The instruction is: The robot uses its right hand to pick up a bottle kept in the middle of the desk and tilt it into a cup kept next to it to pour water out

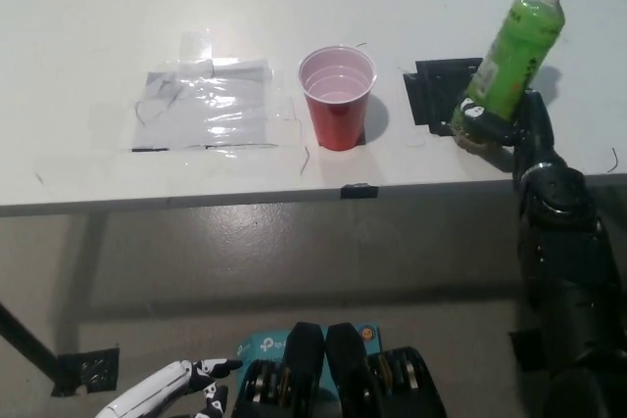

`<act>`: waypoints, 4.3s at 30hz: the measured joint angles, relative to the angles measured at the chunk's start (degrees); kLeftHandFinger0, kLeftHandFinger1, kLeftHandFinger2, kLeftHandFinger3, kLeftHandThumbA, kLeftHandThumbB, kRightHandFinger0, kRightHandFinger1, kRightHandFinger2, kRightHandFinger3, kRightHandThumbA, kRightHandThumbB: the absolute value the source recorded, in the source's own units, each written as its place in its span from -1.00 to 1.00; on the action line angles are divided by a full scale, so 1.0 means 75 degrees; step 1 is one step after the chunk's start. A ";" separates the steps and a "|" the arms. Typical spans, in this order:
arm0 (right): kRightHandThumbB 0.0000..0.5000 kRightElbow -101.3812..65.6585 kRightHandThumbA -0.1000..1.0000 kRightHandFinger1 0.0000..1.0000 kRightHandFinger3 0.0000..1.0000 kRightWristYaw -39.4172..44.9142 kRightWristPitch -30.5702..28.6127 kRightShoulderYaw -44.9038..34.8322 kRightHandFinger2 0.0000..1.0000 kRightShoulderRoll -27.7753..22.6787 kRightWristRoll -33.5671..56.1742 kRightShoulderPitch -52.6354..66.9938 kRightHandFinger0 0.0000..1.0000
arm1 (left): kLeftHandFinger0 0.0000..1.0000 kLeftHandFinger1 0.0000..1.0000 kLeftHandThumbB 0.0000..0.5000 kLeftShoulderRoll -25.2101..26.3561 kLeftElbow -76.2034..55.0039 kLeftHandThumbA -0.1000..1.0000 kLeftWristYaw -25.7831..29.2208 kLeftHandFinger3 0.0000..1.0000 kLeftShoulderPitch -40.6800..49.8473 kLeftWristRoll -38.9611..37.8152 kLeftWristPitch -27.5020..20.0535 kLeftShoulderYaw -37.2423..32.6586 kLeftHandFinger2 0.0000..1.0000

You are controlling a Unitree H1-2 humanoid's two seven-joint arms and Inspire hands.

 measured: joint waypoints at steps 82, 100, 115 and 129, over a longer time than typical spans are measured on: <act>-0.28 -0.0055 1.00 1.00 1.00 -0.0464 -0.0545 0.3698 1.00 -0.1067 -0.0472 0.0098 1.00 | 1.00 1.00 0.49 -0.0160 -0.0038 0.96 0.0015 1.00 0.0099 0.0204 0.0003 0.0081 1.00; -0.29 -0.4401 0.77 1.00 1.00 0.1491 0.0591 0.3869 1.00 -0.2934 0.0031 0.2107 1.00 | 1.00 1.00 0.37 -0.0166 -0.0045 0.90 0.0013 1.00 0.0125 0.0265 0.0011 0.0220 1.00; -0.44 -0.8143 0.65 1.00 1.00 0.1848 0.1135 0.3520 1.00 -0.1459 0.1363 0.4669 1.00 | 0.97 0.98 0.36 -0.0171 -0.0045 0.87 0.0011 1.00 0.0119 0.0264 0.0024 0.0286 1.00; -0.42 -0.7321 0.36 1.00 1.00 0.1661 0.0630 0.3664 1.00 -0.1056 0.1221 0.5110 1.00 | 1.00 1.00 0.25 -0.0029 -0.0083 0.88 -0.0001 1.00 0.0269 0.0162 0.0027 0.0644 1.00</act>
